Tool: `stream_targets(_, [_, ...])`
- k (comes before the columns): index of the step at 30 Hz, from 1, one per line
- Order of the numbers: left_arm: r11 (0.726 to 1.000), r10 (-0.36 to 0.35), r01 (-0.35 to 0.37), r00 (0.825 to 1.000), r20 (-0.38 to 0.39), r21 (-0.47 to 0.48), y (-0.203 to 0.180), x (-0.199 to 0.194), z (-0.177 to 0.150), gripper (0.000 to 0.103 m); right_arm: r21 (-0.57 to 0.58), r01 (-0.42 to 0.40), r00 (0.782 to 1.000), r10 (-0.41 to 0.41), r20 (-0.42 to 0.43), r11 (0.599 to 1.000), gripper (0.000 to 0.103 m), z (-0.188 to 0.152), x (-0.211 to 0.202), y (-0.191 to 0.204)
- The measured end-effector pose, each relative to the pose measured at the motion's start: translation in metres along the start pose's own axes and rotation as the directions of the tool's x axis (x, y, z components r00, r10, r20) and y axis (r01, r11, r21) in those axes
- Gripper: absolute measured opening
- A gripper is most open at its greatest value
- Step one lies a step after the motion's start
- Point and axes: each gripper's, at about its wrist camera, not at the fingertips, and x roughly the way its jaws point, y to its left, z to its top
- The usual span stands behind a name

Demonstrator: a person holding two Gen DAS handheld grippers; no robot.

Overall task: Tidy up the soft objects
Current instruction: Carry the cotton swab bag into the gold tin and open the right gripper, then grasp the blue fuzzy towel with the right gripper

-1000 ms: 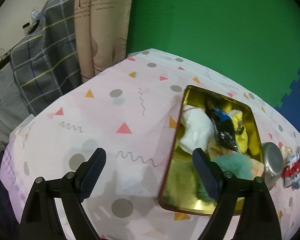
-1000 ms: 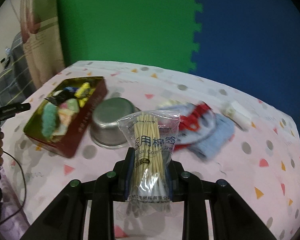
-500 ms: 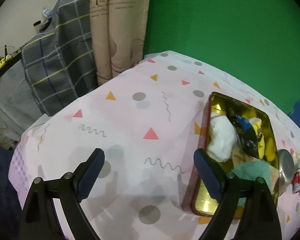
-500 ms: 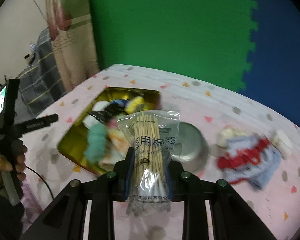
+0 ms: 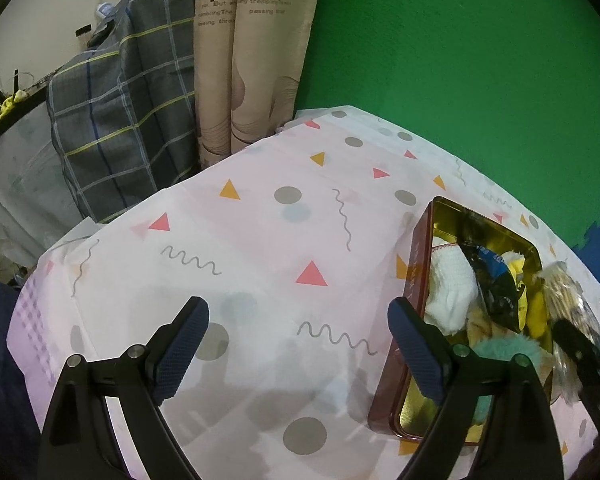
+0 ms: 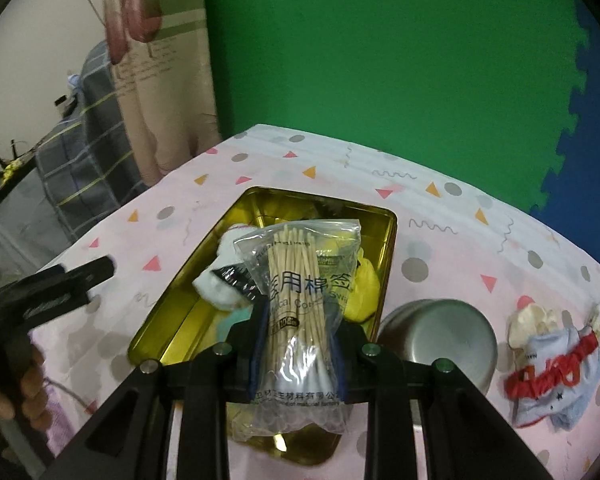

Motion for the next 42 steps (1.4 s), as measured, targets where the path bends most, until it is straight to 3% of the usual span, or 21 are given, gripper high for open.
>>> stream_targets(11, [0.998,-0.028,0.027,0.999,0.021,0.05,-0.012,-0.001,-0.002,0.089,0.098,0.028,0.996,-0.019,-0.085,0.995,0.03,0.003,0.041,-0.014])
stream_targets(15, [0.997,-0.037,0.036,0.999,0.022,0.063,-0.017,-0.002,-0.003,0.09,0.082,0.039,0.995,-0.031,-0.093,0.996,0.043,0.003,0.042,-0.012])
stream_targets(18, [0.997,-0.044,0.042,0.999,0.024,0.072,-0.019,-0.004,-0.003,0.09,0.077,0.029,0.997,-0.023,-0.08,0.997,0.053,0.002,0.035,-0.01])
stream_targets(33, [0.988,-0.049,0.042,0.998,0.044,0.147,-0.041,-0.009,-0.011,0.09,0.102,-0.005,1.0,0.004,0.007,0.995,0.054,-0.014,-0.03,-0.029])
stream_targets(42, [0.982,-0.044,0.034,0.998,0.053,0.188,-0.052,-0.012,-0.016,0.091,0.146,0.13,0.991,-0.133,0.013,0.981,0.054,-0.057,-0.071,-0.094])
